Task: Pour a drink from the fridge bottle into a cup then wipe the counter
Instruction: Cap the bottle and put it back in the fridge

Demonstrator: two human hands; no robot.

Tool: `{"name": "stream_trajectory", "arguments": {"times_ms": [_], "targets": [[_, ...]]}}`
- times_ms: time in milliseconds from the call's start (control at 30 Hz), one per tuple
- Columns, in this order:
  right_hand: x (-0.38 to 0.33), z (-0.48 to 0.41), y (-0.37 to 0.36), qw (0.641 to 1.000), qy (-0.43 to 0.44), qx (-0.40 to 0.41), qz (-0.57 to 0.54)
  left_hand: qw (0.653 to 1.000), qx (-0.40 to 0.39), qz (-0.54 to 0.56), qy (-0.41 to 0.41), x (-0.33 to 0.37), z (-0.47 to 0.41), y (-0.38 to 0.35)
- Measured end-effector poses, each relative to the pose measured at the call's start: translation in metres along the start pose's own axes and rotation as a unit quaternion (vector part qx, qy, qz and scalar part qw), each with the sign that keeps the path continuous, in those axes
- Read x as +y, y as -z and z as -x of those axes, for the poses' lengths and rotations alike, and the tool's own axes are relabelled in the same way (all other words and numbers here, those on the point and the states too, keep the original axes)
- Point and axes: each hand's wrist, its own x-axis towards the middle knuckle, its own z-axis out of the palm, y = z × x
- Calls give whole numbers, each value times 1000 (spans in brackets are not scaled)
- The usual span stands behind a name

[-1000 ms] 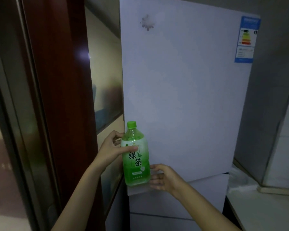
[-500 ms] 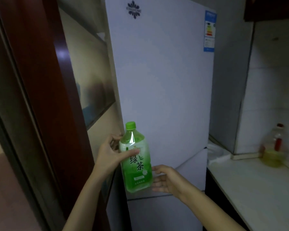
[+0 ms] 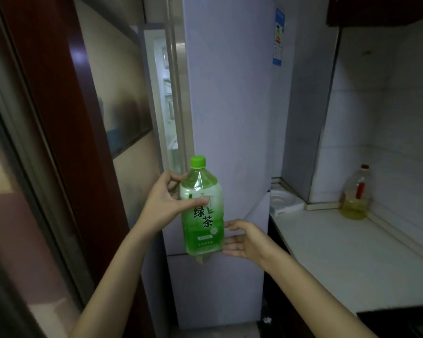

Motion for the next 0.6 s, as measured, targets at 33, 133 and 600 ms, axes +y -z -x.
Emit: {"name": "stream_trajectory", "arguments": {"times_ms": [33,133,600], "targets": [[0,9,7,1000,2,1,-3,1000,1,-2,1,4,5,-7],[-2,40,31,1000,9,9,-5,1000,2,0,4,16,21,-32],[26,142,106,998,11,56,-23,998,-67,-21,4,44,83,-114]]}}
